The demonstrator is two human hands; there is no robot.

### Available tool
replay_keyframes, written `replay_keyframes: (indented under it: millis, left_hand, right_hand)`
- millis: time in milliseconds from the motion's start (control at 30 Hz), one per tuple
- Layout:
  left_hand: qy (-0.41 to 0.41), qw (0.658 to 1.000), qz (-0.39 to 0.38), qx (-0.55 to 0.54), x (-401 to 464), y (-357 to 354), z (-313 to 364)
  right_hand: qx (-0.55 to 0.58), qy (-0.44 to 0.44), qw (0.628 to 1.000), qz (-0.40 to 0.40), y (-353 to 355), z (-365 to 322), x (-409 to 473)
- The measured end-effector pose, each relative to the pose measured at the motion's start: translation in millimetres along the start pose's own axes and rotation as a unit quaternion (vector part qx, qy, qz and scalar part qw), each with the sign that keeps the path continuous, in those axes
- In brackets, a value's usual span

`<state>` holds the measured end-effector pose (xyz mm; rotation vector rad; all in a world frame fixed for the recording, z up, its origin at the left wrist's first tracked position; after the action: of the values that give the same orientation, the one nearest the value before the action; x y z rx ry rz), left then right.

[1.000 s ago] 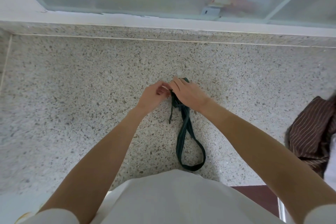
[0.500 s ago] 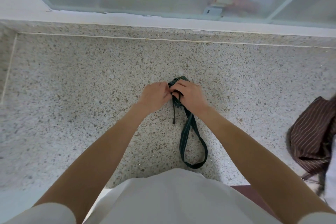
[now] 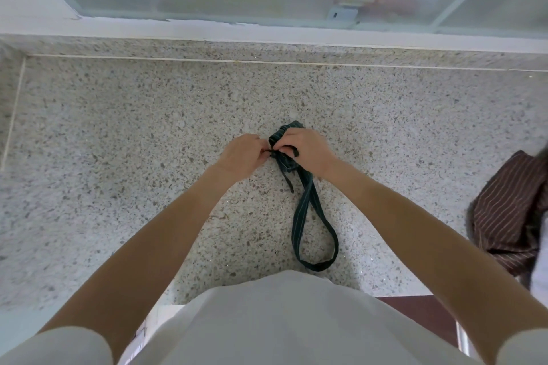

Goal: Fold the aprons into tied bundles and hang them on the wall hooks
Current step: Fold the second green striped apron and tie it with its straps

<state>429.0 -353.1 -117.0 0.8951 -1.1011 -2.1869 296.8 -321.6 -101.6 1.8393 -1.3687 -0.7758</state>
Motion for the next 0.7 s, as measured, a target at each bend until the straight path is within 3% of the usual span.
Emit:
replay_keyframes:
  millis: [133, 300, 400, 700]
  left_hand:
    - [0.007, 0.998, 0.002, 0.062, -3, -2, -6]
    - [0.015, 0.994, 0.006, 0.104, -8, -7, -10]
    - [0.025, 0.994, 0.016, 0.103, -9, -10, -13]
    - [0.064, 0.996, 0.035, 0.053, -15, -5, -22]
  right_hand:
    - [0.019, -0.013, 0.999, -0.040, 5, 1, 8]
    - [0.028, -0.030, 0.999, -0.023, 8, -2, 7]
    - [-0.017, -0.079, 0.997, 0.008, 12, 7, 4]
    - [0.038, -0.134, 0.990, 0.010, 18, 27, -9]
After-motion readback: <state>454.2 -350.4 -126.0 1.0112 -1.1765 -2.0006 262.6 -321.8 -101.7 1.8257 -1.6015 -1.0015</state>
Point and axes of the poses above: each hand's wrist, its own x-axis towards the middle knuckle, its own y-axis out of the back of the hand, z = x × y, the point moved 5 cm from there along x, towards the middle knuckle, and after that the axes turned 1 degree about -x, right-handed, at the moved point
